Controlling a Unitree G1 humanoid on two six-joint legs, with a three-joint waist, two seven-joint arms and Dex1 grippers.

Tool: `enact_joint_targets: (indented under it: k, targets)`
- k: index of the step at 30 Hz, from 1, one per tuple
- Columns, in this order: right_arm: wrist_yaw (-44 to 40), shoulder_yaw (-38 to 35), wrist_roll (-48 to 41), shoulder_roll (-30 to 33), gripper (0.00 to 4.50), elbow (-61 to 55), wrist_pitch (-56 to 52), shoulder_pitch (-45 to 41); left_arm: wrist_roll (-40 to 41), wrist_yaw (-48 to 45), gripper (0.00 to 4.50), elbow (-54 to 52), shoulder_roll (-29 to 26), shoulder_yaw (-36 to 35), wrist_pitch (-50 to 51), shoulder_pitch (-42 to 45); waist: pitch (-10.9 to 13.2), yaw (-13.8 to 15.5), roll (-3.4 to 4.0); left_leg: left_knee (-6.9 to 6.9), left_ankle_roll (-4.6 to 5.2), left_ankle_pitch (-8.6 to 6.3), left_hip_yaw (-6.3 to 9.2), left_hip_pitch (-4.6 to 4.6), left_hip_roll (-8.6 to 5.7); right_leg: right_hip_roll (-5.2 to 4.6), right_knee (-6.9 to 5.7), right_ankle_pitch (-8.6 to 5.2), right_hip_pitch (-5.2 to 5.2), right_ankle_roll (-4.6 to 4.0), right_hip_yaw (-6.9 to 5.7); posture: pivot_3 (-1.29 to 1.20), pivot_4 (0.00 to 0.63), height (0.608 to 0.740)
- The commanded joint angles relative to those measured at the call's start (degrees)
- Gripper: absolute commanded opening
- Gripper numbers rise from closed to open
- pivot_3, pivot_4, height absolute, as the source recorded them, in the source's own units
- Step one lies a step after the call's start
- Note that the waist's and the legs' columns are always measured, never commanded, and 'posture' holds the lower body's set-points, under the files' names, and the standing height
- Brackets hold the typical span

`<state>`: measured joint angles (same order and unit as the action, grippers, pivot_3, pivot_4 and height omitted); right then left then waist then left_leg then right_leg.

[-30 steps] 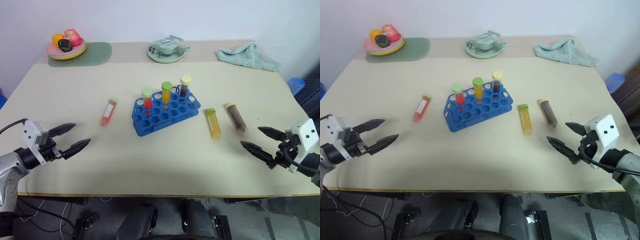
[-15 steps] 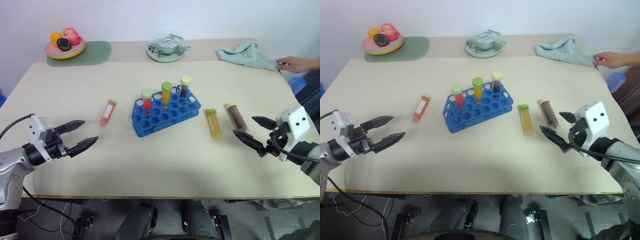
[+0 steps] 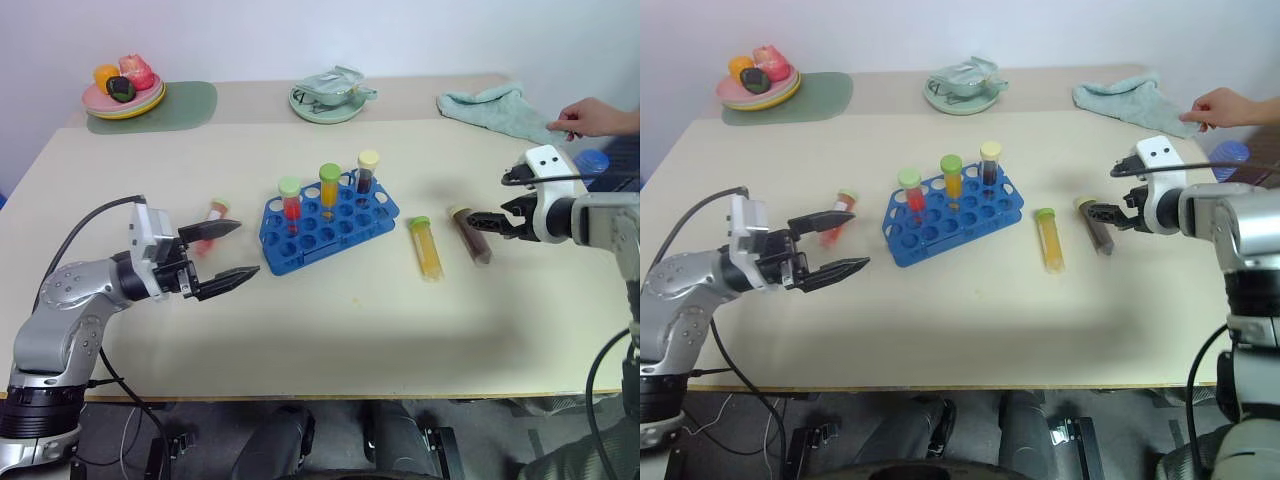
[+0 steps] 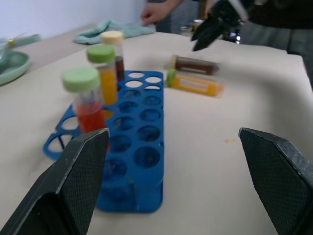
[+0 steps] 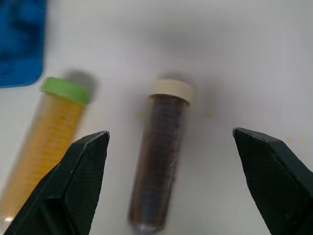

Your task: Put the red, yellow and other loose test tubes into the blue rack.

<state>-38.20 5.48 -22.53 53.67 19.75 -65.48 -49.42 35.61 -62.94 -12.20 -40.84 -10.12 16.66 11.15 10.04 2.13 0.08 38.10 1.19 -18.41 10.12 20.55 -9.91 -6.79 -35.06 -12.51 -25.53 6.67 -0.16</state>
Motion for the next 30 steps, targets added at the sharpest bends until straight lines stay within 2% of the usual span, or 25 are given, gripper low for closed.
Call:
enact_joint_targets:
  k: [1, 8, 16, 18, 20, 22, 24, 30]
  targets:
    - [-4.0, 2.7, 3.9, -1.6, 4.14, 11.5, 1.8, -7.2, -0.3, 0.6, 4.34, -2.4, 0.2, 0.2, -0.4, -0.1, 0.0, 0.0, 0.0, 0.0, 0.01, -0.01, -0.01, 0.02, 0.0, 0.0, 0.02, 0.0, -0.02, 0.0, 0.0, 0.0, 0.15, 0.74]
    - [-8.7, 5.3, 9.8, -8.2, 4.14, 30.9, 5.1, -18.7, -0.7, 1.2, 4.34, -4.5, 0.5, 1.2, -0.4, -1.1, 0.0, -0.1, 0.01, 0.02, 0.02, -0.02, -0.11, -0.01, 0.02, 0.01, -0.05, 0.01, -0.04, 0.0, 0.04, 0.0, 0.15, 0.74]
    - [-11.6, 8.8, 18.3, -13.2, 4.14, 41.2, 13.1, -21.6, -1.2, 1.5, 4.34, -5.1, 0.6, 1.5, -0.7, -1.3, 0.0, -0.1, 0.01, 0.04, 0.02, -0.01, -0.12, -0.01, 0.03, 0.03, -0.09, 0.01, -0.05, -0.01, 0.05, 0.0, 0.15, 0.74]
    - [-13.8, 10.8, 20.7, -13.9, 3.59, 41.9, 14.7, -20.8, -1.4, 1.4, 4.39, -5.1, 0.3, 1.1, -1.1, -1.8, 0.0, -0.3, 0.01, 0.04, 0.02, -0.01, -0.13, -0.02, 0.03, 0.03, -0.09, 0.01, -0.06, -0.01, 0.05, 0.0, 0.15, 0.74]
    - [-15.0, 12.2, 23.0, -14.2, 2.82, 42.4, 16.8, -19.7, -1.5, 1.6, 4.39, -5.1, 0.3, 0.9, -1.3, -2.1, 0.0, -0.5, 0.02, 0.05, 0.02, -0.01, -0.15, -0.02, 0.03, 0.03, -0.12, 0.01, -0.06, -0.01, 0.04, 0.0, 0.15, 0.74]
    - [-15.3, 12.3, 24.3, -14.3, 1.75, 42.9, 18.1, -19.4, -1.5, 1.9, 4.39, -5.3, 0.3, 0.8, -1.3, -2.3, 0.0, -0.7, 0.02, 0.05, 0.01, -0.01, -0.15, -0.04, 0.03, 0.04, -0.14, 0.01, -0.06, -0.01, 0.04, 0.0, 0.15, 0.74]
    - [-15.5, 11.9, 25.3, -14.3, 0.87, 43.1, 19.2, -19.3, -1.5, 2.1, 4.39, -5.4, 0.3, 0.7, -1.3, -2.5, 0.0, -1.2, 0.02, 0.06, 0.01, -0.01, -0.15, -0.06, 0.03, 0.04, -0.16, 0.01, -0.05, 0.0, 0.05, 0.0, 0.15, 0.74]
    - [-16.8, 10.8, 26.6, -13.1, 0.78, 40.1, 22.0, -18.3, -1.3, 2.2, 4.39, -5.2, 0.6, 0.7, -1.7, -2.4, 0.0, -1.4, 0.01, 0.09, 0.0, -0.01, -0.15, -0.07, 0.03, 0.04, -0.18, 0.02, -0.03, -0.01, 0.05, 0.0, 0.15, 0.74]
